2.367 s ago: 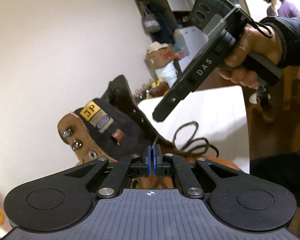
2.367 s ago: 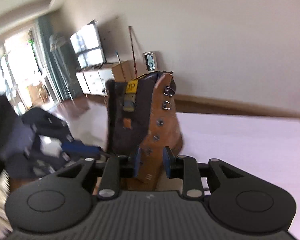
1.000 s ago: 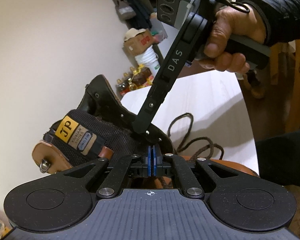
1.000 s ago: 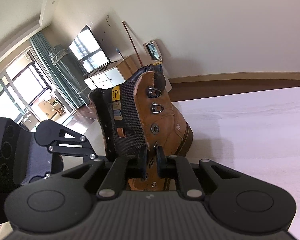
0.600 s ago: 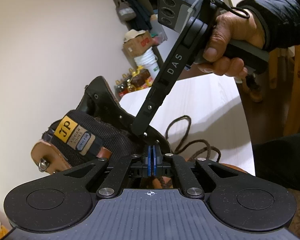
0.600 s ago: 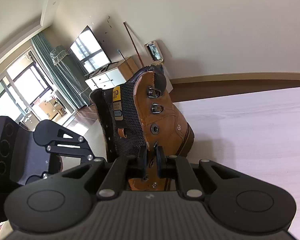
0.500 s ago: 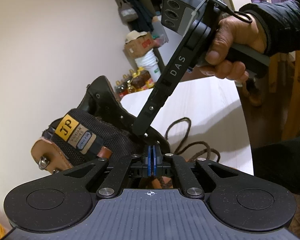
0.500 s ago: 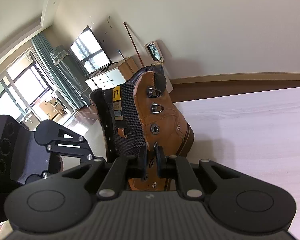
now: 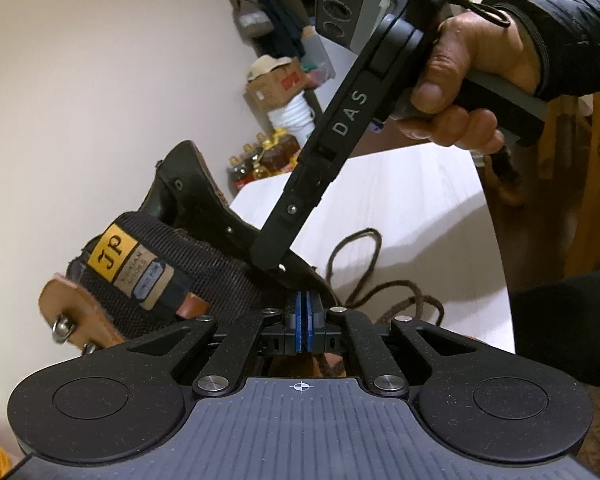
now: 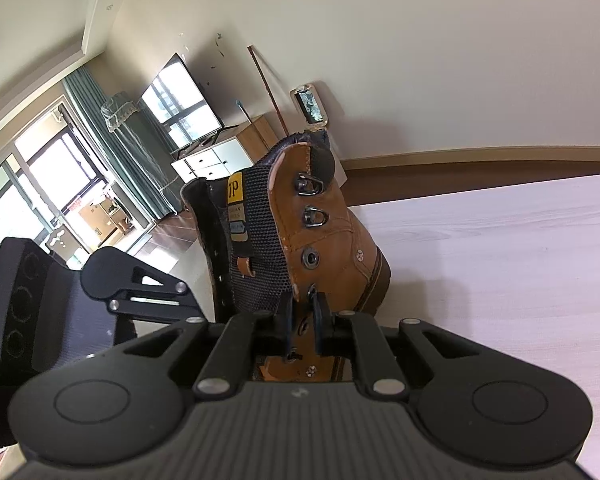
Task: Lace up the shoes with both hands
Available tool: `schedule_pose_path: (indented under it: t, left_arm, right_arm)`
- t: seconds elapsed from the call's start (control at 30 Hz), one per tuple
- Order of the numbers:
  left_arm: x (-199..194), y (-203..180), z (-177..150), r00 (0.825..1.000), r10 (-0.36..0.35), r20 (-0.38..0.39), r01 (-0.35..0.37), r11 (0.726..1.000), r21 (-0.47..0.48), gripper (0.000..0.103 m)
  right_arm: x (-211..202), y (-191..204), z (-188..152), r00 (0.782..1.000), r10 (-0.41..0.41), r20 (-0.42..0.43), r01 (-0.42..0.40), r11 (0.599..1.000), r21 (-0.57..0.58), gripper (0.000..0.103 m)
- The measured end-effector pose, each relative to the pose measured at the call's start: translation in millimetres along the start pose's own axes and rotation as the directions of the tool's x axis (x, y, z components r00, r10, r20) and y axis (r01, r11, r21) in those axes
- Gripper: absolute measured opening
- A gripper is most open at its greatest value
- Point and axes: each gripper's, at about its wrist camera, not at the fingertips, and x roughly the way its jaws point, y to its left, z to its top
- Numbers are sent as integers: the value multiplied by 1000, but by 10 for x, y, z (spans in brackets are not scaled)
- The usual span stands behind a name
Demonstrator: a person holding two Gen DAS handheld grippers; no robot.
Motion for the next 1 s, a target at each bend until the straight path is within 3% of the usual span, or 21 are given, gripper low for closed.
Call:
schedule_pose_path:
  t: [0.17, 0.37, 0.57, 0.67, 0.73, 0.9, 1.0]
  left_arm:
    - [-5, 25, 9, 1000, -8, 1, 8, 1000, 11, 3]
    - [-31, 48, 2, 1000, -11, 7, 11, 1000, 3, 3]
    - [36, 17, 1, 1000, -12, 9, 12, 1000, -4, 3]
    - [60, 6, -19, 1000, -11, 12, 11, 1000, -12, 3]
    - [51, 11, -34, 1000, -10, 14, 10, 1000, -23, 3]
    - [-18, 12, -48, 1000, 3, 5, -3, 998, -64, 8]
    - [-232, 6, -83, 999, 35, 10, -33, 993, -114, 8]
  right_arm:
    - [-196, -91, -80, 999, 43, 28, -42, 998, -56, 16]
    - [-261, -216, -216, 992, 129, -1, -128, 983, -131, 16]
    - [-130, -310, -276, 981, 196, -12, -196, 976, -90, 15]
    - [-97, -376, -292, 974, 225, -11, -225, 973, -55, 4]
    - [-97, -425, -310, 971, 240, -5, -240, 971, -22, 3]
    - [-220, -373, -347, 974, 223, 33, -223, 975, -6, 2]
    - [-535, -403, -391, 983, 165, 84, -166, 986, 9, 2]
